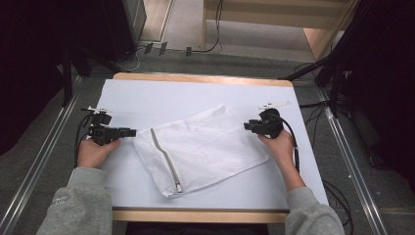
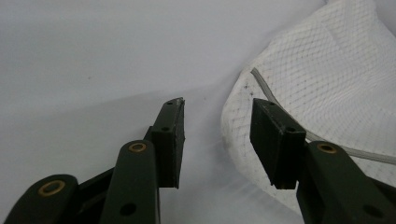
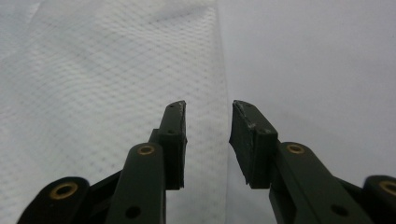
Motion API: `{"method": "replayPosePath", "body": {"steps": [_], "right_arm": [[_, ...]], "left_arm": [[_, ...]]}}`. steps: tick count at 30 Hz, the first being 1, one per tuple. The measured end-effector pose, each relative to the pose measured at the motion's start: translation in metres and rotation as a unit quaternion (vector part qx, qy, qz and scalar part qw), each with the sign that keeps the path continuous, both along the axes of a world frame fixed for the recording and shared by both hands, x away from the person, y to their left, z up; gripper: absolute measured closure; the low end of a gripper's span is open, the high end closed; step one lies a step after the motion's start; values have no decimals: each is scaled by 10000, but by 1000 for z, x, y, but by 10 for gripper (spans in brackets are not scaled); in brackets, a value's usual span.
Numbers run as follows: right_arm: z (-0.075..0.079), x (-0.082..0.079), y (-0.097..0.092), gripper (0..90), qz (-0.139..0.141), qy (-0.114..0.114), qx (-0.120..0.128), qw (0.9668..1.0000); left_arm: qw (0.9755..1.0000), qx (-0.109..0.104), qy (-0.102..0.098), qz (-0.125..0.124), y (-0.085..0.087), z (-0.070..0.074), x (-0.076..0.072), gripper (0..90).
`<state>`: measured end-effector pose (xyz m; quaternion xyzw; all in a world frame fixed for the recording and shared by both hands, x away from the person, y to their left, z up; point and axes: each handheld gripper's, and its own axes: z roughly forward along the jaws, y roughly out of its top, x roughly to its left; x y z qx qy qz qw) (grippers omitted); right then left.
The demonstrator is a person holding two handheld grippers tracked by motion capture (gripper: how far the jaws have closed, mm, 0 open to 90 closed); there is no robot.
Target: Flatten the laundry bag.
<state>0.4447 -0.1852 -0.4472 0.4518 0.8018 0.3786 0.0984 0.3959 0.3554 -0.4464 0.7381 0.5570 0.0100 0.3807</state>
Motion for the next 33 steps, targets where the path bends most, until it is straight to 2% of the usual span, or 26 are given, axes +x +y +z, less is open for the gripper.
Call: {"method": "replayPosePath", "body": {"steps": [3, 6, 12, 15, 17, 21, 26, 28, 29, 30, 32, 33], "right_arm": [[-1, 14, 7, 660, -10, 16, -16, 10000], [-4, 28, 15, 650, -58, 37, 43, 10000], [-11, 52, 35, 623, -65, -59, 79, 9999], [-13, 67, 48, 605, -103, -12, 62, 9999], [-13, 70, 52, 600, -123, -3, 62, 9999], [-14, 83, 70, 593, -44, -76, -184, 9998], [-21, 96, 89, 574, -123, -72, -355, 9993], [-22, 97, 94, 604, -148, -147, -444, 9988], [-22, 96, 97, 658, -211, -183, -549, 9981], [-21, 96, 98, 747, -187, -241, -630, 9976], [-21, 94, 102, 891, -143, -168, -574, 9981], [-20, 93, 103, 900, -132, -122, -565, 9982]], "left_arm": [[10000, 66, 30, -9, -2, -2, 2, 569], [10000, 33, 26, -8, -3, -3, 4, 585], [9998, 153, 63, -77, -7, -3, 6, 633], [9998, 128, 107, -70, -6, -5, 7, 679], [9999, 80, 132, -33, -5, -6, 7, 691], [9997, 71, 201, -132, -6, -7, 9, 782], [9993, 126, 255, -245, -10, -8, 9, 888], [9992, 99, 295, -258, -10, -8, 10, 899], [9991, 93, 307, -262, -10, -8, 10, 900], [9992, 109, 286, -257, -11, -7, 10, 900], [9992, 101, 257, -275, -10, -5, 9, 900], [9993, 95, 224, -285, -9, -3, 8, 900]]}}
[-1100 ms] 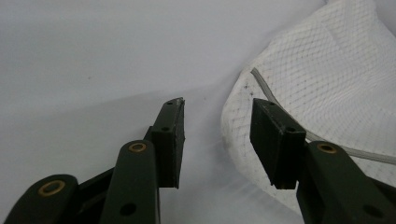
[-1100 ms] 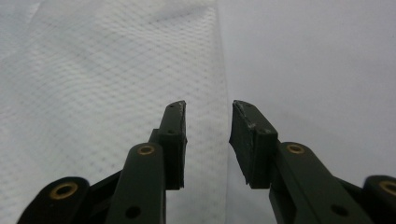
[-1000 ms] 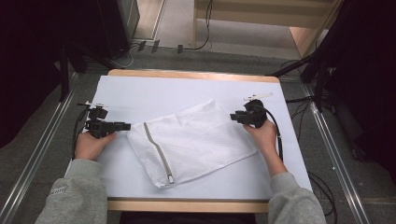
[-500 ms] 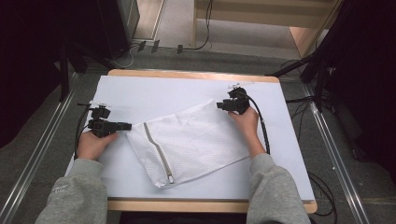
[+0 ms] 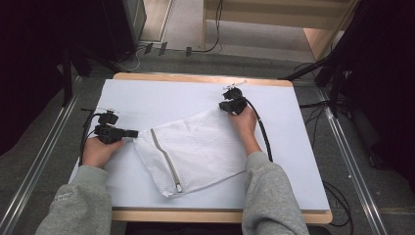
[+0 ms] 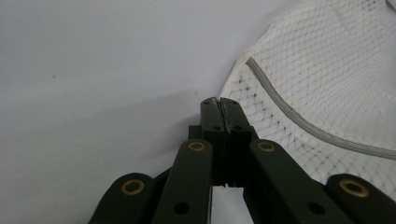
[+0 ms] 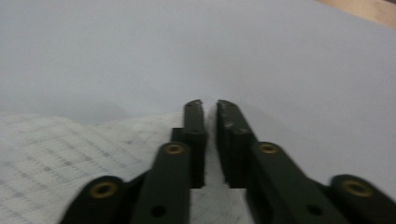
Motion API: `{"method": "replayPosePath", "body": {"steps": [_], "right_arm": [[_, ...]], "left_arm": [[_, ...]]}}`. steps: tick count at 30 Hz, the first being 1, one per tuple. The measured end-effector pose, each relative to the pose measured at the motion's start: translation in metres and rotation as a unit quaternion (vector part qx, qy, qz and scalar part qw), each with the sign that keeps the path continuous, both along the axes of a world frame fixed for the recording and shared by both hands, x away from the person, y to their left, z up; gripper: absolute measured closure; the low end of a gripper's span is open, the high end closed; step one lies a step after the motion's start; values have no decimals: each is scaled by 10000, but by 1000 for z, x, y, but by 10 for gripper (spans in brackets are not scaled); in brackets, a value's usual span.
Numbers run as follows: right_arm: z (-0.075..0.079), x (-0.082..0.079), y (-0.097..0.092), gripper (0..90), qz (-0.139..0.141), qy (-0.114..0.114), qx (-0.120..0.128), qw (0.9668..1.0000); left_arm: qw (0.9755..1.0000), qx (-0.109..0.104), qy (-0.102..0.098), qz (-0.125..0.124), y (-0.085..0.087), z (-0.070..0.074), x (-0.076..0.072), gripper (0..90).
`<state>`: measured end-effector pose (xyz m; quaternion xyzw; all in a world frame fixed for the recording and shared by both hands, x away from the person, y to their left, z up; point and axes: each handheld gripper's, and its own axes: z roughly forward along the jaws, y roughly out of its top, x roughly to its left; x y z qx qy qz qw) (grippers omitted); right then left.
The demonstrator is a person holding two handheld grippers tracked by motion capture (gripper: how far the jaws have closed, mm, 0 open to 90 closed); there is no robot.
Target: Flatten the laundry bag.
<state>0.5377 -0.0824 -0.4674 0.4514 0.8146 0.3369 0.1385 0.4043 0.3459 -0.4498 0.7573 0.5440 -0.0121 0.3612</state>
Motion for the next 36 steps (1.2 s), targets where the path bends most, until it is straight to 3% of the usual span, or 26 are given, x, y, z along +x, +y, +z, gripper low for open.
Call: {"method": "replayPosePath", "body": {"steps": [5, 7, 10, 13, 18, 19, 21, 24, 28, 36], "right_arm": [[4, 0, -2, 900, -134, 141, -26, 9998], [7, -1, -7, 900, -186, 68, -56, 9998], [14, -3, -21, 900, -258, 38, 186, 9995], [19, -5, -27, 900, -253, -98, 187, 9995], [19, -4, -24, 900, -440, -308, 138, 9985], [18, -4, -23, 900, -464, -393, 98, 9981], [17, -3, -23, 831, -483, -381, 219, 9979], [19, -5, -26, 736, -455, -311, 400, 9977], [25, -24, -29, 725, -270, -306, 498, 9979], [26, -77, -45, 711, 141, -160, 567, 9982]], "left_arm": [[9999, -35, -128, 12, 3, 8, -4, 900], [9998, -68, -176, 5, 5, 10, -5, 900], [9995, -131, -299, 32, 6, 15, -7, 900], [9985, -134, -510, 147, 6, 19, -7, 900], [9982, -35, -524, 275, 1, 9, 4, 900], [9982, -56, -518, 303, 1, 8, 5, 884], [9978, -142, -523, 372, 3, 8, 5, 751], [9973, -25, -657, 329, 6, 15, -2, 624], [9969, -174, -720, 271, 10, 27, -17, 587], [9977, -141, -667, -28, -7, 37, -51, 575]]}}
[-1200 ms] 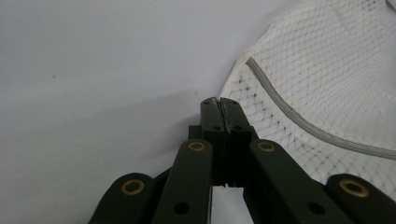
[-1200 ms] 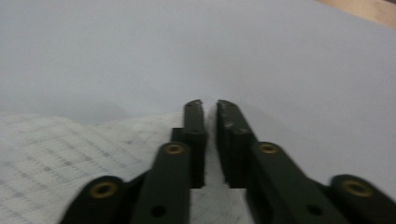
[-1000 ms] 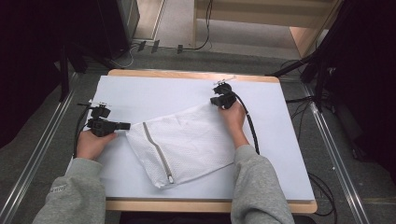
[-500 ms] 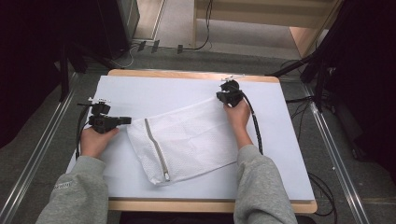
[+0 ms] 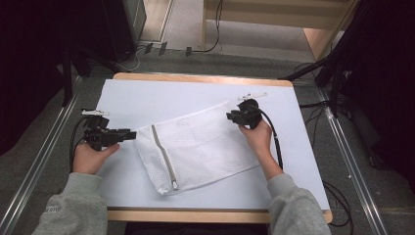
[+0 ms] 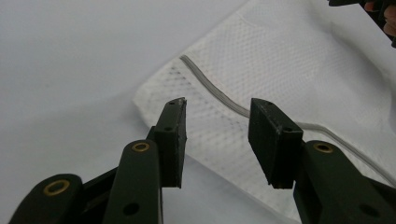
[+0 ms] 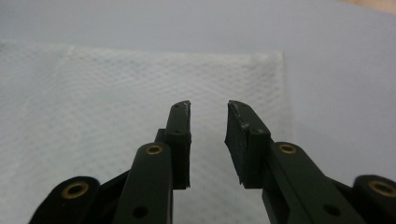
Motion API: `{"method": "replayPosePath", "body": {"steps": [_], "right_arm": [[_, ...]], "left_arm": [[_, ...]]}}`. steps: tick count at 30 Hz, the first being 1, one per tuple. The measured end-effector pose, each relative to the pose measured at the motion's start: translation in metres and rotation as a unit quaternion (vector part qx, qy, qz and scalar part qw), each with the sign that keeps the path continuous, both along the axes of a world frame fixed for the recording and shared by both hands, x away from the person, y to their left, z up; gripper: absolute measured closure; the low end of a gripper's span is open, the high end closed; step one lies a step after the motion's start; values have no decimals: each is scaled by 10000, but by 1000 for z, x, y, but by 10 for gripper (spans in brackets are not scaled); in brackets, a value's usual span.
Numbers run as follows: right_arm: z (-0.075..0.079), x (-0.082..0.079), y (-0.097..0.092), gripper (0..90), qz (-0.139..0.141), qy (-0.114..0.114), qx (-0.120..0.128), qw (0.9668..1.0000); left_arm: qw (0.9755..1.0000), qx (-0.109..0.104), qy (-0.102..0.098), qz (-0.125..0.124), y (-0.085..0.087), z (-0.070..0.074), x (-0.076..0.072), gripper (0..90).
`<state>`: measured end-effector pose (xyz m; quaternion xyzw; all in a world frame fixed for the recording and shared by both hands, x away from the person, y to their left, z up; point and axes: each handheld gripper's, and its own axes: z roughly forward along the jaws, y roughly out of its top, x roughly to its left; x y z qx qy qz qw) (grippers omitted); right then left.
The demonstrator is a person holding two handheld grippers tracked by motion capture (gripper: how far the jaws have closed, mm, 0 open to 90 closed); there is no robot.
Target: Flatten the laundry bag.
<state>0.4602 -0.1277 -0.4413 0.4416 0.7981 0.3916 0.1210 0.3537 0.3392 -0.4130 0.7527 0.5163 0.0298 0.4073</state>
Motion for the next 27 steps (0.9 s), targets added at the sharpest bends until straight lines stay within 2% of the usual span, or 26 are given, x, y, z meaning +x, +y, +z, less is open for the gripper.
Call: {"method": "replayPosePath", "body": {"steps": [2, 5, 8, 9, 11, 14, 16, 18, 20, 22, 26, 27], "right_arm": [[2, -14, -7, 701, 69, 14, 125, 9999], [7, -33, -20, 681, 163, 26, 147, 9998], [8, -42, -27, 667, 177, -1, 120, 9998], [8, -47, -31, 662, 188, -22, 97, 9998], [5, -57, -38, 645, 177, 11, 83, 9998], [1, -68, -46, 624, 172, 33, 38, 9998], [1, -74, -51, 605, 136, 12, 63, 9999], [-1, -79, -56, 579, 172, -39, 56, 9998], [-4, -84, -62, 565, 161, 19, 37, 9999], [-8, -86, -67, 552, 177, 76, 61, 9998], [-16, -87, -75, 537, 150, 179, 79, 9997], [-18, -86, -76, 528, 150, 221, 107, 9996]], "left_arm": [[10000, -16, 38, -44, -2, 0, -7, 567], [9999, -3, 130, -69, -4, -1, -15, 562], [9996, 74, 220, -137, -9, -2, -23, 558], [9997, 37, 163, -167, -11, -3, -27, 555], [9996, 5, 194, -189, -14, -7, -31, 554], [9992, 144, 263, -248, -18, -12, -37, 543], [9992, 91, 300, -242, -19, -15, -40, 540], [9988, 55, 396, -280, -22, -19, -44, 533], [9984, -4, 480, -307, -24, -23, -46, 527], [9981, 75, 505, -348, -27, -26, -48, 514], [9979, -15, 523, -381, -34, -30, -47, 484], [9977, 18, 543, -403, -37, -31, -45, 477]]}}
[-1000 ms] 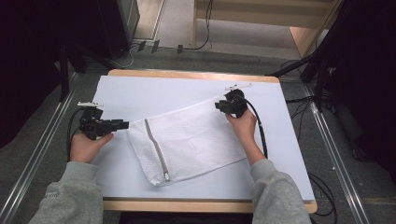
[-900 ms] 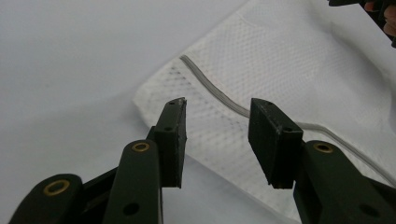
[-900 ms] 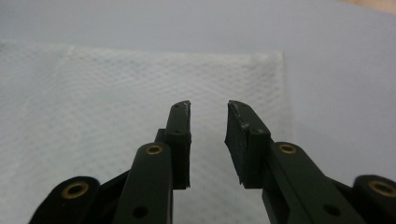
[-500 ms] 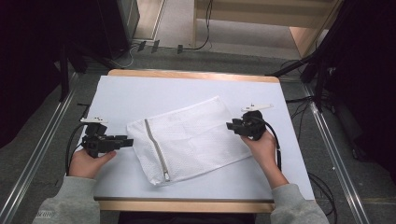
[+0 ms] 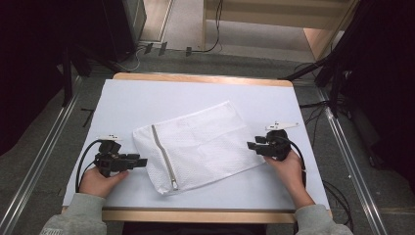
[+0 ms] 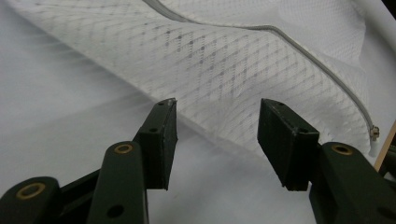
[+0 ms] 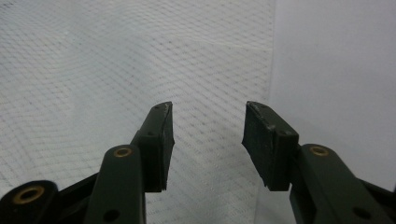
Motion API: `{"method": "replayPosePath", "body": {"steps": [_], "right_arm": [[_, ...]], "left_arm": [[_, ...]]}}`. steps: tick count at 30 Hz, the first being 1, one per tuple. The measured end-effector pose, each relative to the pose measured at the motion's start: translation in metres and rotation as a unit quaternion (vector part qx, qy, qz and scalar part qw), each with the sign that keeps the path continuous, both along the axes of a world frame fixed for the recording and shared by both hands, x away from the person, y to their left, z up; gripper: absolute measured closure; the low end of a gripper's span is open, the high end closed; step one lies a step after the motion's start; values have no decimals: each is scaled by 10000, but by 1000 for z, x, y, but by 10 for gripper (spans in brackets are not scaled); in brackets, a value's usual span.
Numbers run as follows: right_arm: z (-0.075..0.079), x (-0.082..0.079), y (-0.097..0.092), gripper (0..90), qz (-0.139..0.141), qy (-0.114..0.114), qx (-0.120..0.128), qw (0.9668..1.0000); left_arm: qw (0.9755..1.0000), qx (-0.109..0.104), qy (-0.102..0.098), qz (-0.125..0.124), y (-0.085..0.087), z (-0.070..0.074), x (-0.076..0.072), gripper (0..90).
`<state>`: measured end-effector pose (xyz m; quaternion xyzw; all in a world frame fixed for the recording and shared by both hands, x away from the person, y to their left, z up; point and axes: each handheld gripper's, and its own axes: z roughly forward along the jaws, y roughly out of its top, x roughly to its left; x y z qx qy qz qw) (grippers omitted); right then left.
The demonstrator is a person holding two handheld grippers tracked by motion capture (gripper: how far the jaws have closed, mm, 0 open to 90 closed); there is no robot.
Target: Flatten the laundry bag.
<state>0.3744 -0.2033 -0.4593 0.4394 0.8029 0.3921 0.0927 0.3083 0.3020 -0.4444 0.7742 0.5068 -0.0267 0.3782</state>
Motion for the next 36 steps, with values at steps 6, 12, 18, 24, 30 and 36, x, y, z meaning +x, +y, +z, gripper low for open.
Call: {"method": "replayPosePath", "body": {"steps": [6, 12, 18, 24, 30, 36], "right_arm": [[-11, 7, 3, 521, 7, 141, -281, 9995], [-13, 6, 12, 725, -33, -50, -677, 9977], [-9, 10, 16, 900, -75, 58, -826, 9965], [-8, 15, 15, 900, -106, 155, -829, 9964], [-9, 29, 7, 900, -304, 67, -863, 9958], [-11, 65, 12, 900, -460, -36, -830, 9955]], "left_arm": [[9992, 262, 70, -291, -18, -8, 10, 620], [9956, 609, -89, -702, -30, -10, 10, 900], [9963, 625, 12, -595, -26, -8, 14, 900], [9980, 476, -27, -424, -15, -4, 17, 900], [9977, 345, -205, -552, -18, 2, 9, 900], [9974, 289, -278, -604, -19, 4, 8, 900]]}}
